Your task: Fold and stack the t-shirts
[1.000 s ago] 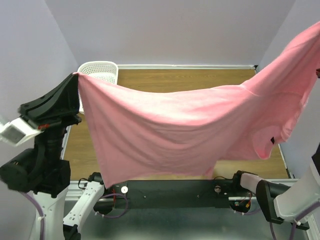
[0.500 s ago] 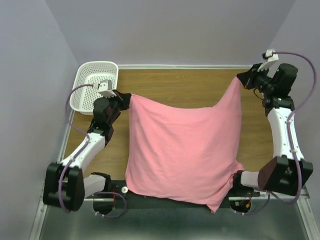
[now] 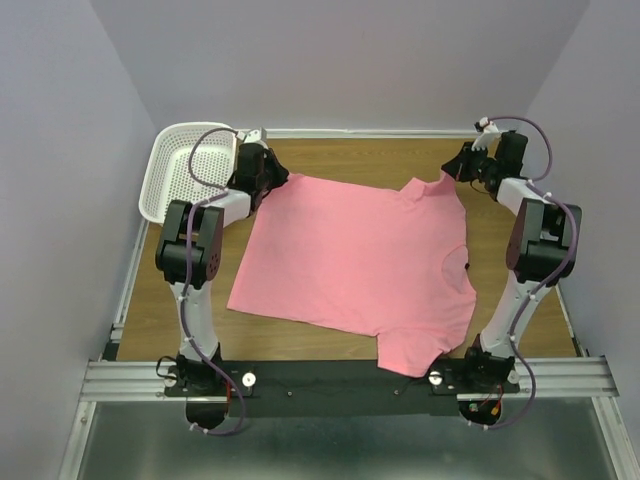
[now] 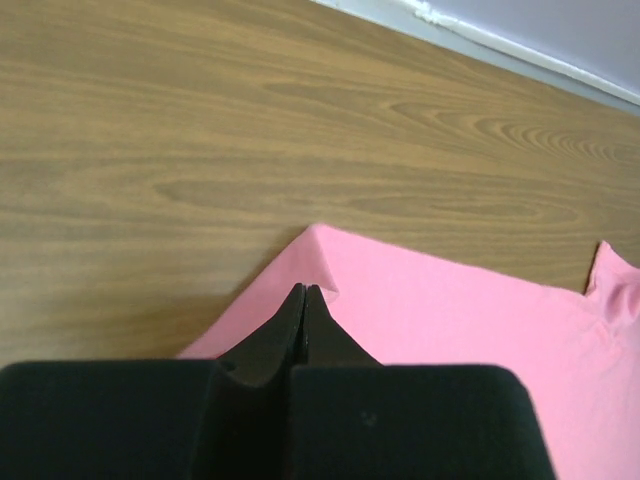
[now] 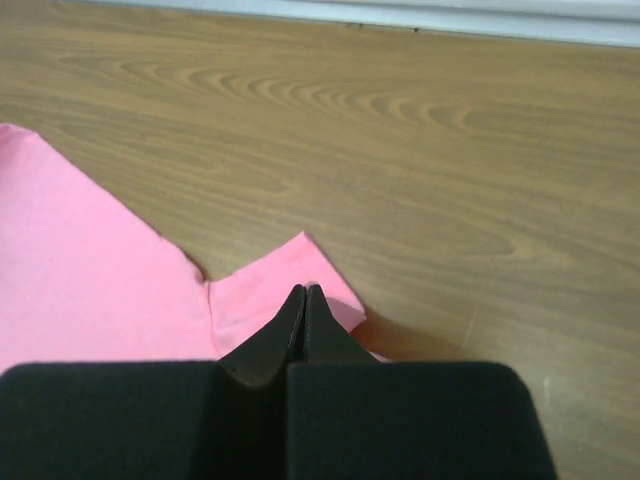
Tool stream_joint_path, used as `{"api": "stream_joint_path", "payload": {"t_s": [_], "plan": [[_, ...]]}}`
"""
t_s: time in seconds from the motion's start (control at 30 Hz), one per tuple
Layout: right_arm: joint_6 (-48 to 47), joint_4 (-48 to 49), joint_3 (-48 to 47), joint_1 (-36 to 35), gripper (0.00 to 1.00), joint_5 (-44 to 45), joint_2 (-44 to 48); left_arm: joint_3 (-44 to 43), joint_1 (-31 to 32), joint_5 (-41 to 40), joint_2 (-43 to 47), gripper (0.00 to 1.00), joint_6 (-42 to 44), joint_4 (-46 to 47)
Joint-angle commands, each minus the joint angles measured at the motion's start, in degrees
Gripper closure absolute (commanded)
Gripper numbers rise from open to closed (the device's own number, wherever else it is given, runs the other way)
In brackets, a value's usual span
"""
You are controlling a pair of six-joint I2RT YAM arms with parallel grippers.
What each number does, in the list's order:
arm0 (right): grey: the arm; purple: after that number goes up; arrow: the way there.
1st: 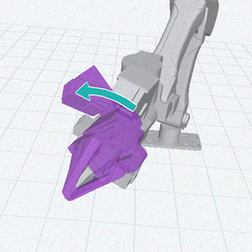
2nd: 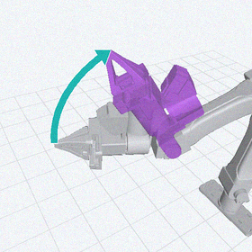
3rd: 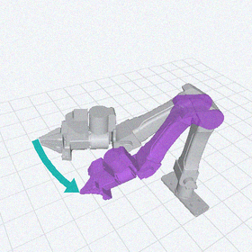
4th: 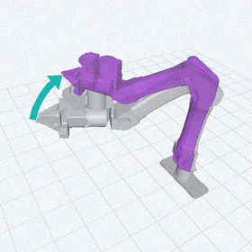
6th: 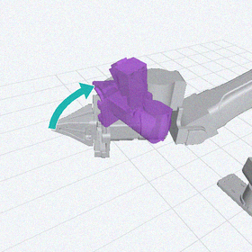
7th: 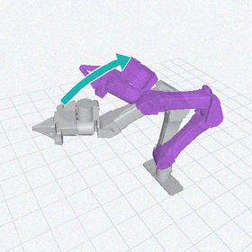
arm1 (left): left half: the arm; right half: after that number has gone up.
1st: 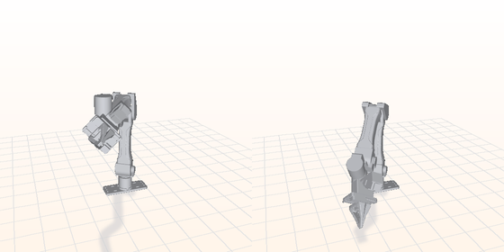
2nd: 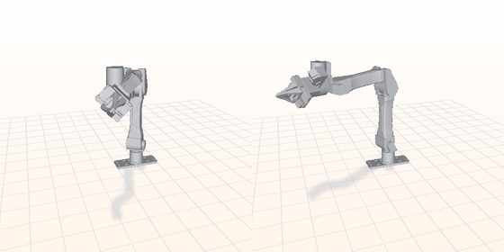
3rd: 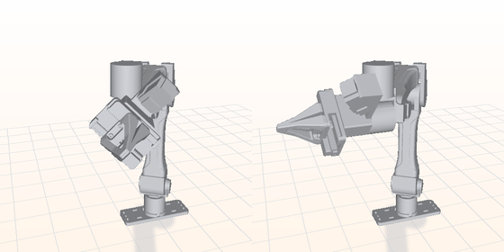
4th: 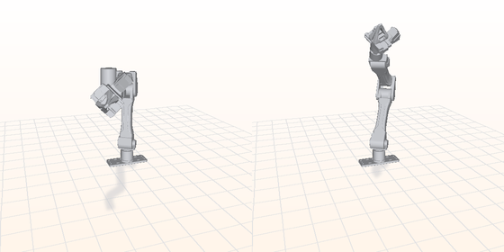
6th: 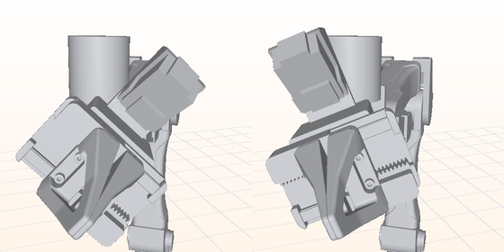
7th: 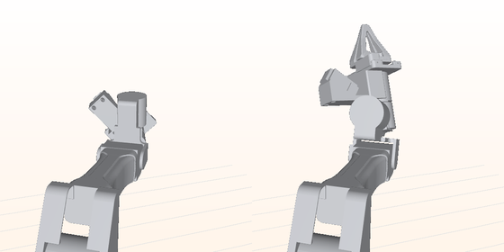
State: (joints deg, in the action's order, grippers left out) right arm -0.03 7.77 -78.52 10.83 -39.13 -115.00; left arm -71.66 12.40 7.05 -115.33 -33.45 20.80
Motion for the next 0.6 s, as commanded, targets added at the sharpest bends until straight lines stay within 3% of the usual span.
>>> {"api": "stream_joint_path", "payload": {"t_s": [0.0,0.23,0.57], "plan": [[1.8,3.9,-6.6,-0.2,0.99,1.1,-2.9,-8.7,0.2,-2.1,-3.6,1.00,2.1,-7.6],[2.6,3.8,-6.8,-0.2,0.99,0.7,-0.8,-16.1,0.0,-3.4,-7.9,1.00,2.6,-11.1],[-1.3,3.9,4.5,-0.1,0.99,-2.1,10.1,-17.6,-1.2,-6.6,-9.5,1.00,3.0,-15.1]]}}
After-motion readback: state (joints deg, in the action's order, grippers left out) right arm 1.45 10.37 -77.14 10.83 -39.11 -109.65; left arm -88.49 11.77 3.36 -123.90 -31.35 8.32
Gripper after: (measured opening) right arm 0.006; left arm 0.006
